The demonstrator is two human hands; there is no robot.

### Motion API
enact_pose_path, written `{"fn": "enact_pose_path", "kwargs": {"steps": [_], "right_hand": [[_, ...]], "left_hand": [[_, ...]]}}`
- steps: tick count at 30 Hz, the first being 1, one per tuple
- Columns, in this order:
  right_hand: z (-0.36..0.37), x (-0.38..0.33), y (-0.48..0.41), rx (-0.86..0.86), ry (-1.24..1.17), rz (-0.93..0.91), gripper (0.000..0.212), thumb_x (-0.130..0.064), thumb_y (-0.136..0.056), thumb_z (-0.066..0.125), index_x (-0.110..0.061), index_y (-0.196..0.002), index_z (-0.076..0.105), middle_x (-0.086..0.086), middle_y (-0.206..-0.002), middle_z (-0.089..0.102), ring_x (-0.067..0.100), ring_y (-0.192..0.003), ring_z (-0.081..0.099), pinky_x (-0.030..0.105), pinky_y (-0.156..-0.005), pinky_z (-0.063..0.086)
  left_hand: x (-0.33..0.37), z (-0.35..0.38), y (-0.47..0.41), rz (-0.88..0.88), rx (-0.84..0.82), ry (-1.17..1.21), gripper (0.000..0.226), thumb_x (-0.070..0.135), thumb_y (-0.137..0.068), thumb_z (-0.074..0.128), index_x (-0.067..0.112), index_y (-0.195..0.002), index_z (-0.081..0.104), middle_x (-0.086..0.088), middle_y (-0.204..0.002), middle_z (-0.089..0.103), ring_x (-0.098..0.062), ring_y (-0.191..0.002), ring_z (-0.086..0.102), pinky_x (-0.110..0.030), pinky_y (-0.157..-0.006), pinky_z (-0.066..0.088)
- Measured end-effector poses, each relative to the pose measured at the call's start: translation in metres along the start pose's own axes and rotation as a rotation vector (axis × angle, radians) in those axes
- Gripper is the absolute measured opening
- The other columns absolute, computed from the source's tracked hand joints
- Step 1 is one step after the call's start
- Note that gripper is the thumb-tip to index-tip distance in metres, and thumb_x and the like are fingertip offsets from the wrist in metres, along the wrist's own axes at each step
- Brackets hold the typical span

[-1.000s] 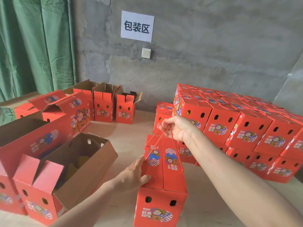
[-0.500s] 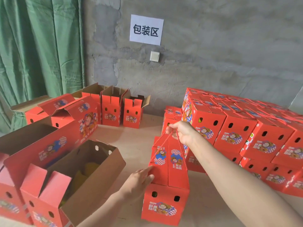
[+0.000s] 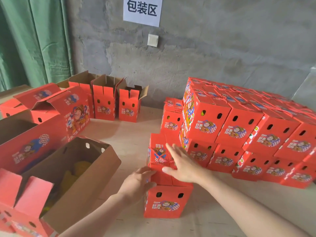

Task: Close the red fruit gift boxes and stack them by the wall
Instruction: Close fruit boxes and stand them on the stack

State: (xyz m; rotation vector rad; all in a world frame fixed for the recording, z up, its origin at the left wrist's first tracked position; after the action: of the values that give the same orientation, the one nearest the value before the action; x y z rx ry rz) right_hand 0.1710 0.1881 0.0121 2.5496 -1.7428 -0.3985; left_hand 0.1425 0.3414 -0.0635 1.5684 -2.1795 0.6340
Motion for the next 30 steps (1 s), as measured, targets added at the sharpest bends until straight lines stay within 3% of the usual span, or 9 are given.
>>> {"fn": "enact_pose_path", "kwargs": {"steps": [2, 4, 9, 11, 14, 16, 20, 22, 30], "right_hand": [[0.038, 0.001, 0.003, -0.169, 0.039, -0.082, 0.078, -0.06, -0.092, 0.044, -0.045, -0.148, -0.007, -0.001, -0.156, -0.026, 0.027, -0.144, -0.023, 0.05, -0.115, -0.008], [0.054, 0.006, -0.005, -0.231, 0.071, -0.092, 0.071, -0.061, -0.094, 0.039, -0.046, -0.149, -0.003, -0.002, -0.154, -0.03, 0.028, -0.142, -0.027, 0.049, -0.114, -0.012], [0.05, 0.005, -0.047, -0.05, 0.174, -0.016, 0.063, -0.058, -0.097, 0.03, -0.039, -0.151, 0.005, 0.004, -0.158, -0.022, 0.035, -0.143, -0.021, 0.055, -0.114, -0.01], [0.053, 0.001, -0.062, 0.087, 0.223, 0.063, 0.06, -0.041, -0.1, 0.038, -0.038, -0.151, 0.007, 0.01, -0.158, -0.018, 0.043, -0.142, -0.02, 0.061, -0.111, -0.01], [0.066, 0.003, -0.082, 0.077, 0.163, 0.107, 0.082, -0.008, -0.09, 0.049, -0.039, -0.15, 0.002, 0.011, -0.158, -0.018, 0.046, -0.141, -0.02, 0.063, -0.11, -0.008], [0.064, 0.011, -0.098, 0.068, 0.129, 0.093, 0.086, 0.0, -0.088, 0.046, -0.038, -0.151, 0.002, 0.006, -0.159, -0.019, 0.044, -0.142, -0.02, 0.061, -0.111, -0.007], [0.052, 0.037, -0.133, 0.112, 0.046, 0.087, 0.049, -0.034, -0.104, 0.026, -0.039, -0.15, 0.01, 0.002, -0.16, -0.015, 0.039, -0.144, -0.017, 0.057, -0.114, -0.007], [0.047, 0.052, -0.148, 0.104, 0.046, 0.082, 0.047, -0.046, -0.102, 0.017, -0.042, -0.149, 0.01, 0.001, -0.16, -0.017, 0.037, -0.144, -0.018, 0.055, -0.114, -0.008], [0.029, 0.086, -0.198, 0.17, 0.062, 0.037, 0.048, -0.041, -0.104, 0.019, -0.03, -0.151, 0.015, 0.007, -0.161, -0.008, 0.028, -0.147, -0.011, 0.043, -0.118, -0.004]], "left_hand": [[0.001, 0.0, -0.001, 0.032, -0.005, -0.06, 0.049, 0.043, -0.095, 0.051, 0.028, -0.141, 0.044, 0.008, -0.148, 0.036, -0.013, -0.131, 0.04, -0.028, -0.105, 0.034], [0.0, -0.003, -0.006, 0.068, -0.019, -0.199, 0.049, 0.046, -0.096, 0.046, 0.029, -0.142, 0.042, 0.008, -0.149, 0.034, -0.011, -0.134, 0.035, -0.027, -0.107, 0.03], [-0.004, -0.016, -0.035, -0.04, 0.072, -0.349, 0.041, 0.031, -0.1, 0.041, 0.027, -0.14, 0.043, 0.006, -0.146, 0.035, -0.014, -0.133, 0.035, -0.028, -0.104, 0.027], [-0.001, -0.012, -0.048, -0.023, 0.062, -0.373, 0.043, 0.019, -0.098, 0.041, 0.026, -0.14, 0.04, 0.007, -0.146, 0.034, -0.011, -0.133, 0.033, -0.025, -0.103, 0.025], [-0.005, 0.002, -0.063, -0.02, -0.081, -0.378, 0.062, 0.011, -0.091, 0.041, 0.02, -0.15, 0.022, 0.007, -0.157, 0.016, -0.008, -0.142, 0.019, -0.026, -0.111, 0.017], [-0.012, 0.008, -0.073, -0.084, -0.184, -0.396, 0.071, 0.01, -0.09, 0.039, 0.018, -0.153, 0.006, 0.006, -0.16, -0.001, -0.012, -0.147, 0.005, -0.034, -0.116, 0.01], [-0.012, 0.01, -0.102, -0.153, -0.31, -0.392, 0.076, 0.007, -0.09, 0.035, 0.02, -0.152, -0.008, 0.009, -0.158, -0.018, -0.018, -0.147, -0.011, -0.05, -0.116, -0.002], [-0.009, 0.011, -0.123, -0.134, -0.346, -0.397, 0.077, 0.005, -0.09, 0.035, 0.017, -0.152, -0.009, 0.007, -0.158, -0.02, -0.015, -0.146, -0.013, -0.05, -0.117, -0.003], [-0.017, 0.016, -0.191, -0.078, -0.362, -0.362, 0.081, -0.003, -0.086, 0.037, 0.014, -0.151, -0.008, 0.004, -0.158, -0.019, -0.01, -0.146, -0.007, -0.034, -0.119, 0.008]]}}
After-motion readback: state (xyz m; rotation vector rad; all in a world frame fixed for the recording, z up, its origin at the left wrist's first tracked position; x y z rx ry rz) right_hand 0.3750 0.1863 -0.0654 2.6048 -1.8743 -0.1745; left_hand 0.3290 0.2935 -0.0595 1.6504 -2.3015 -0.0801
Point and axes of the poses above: each hand's wrist, its own y-axis away from the middle knuckle, its own z-axis out of the palm, x = y × z, the point moved 6 cm from there along -y, towards the middle knuckle
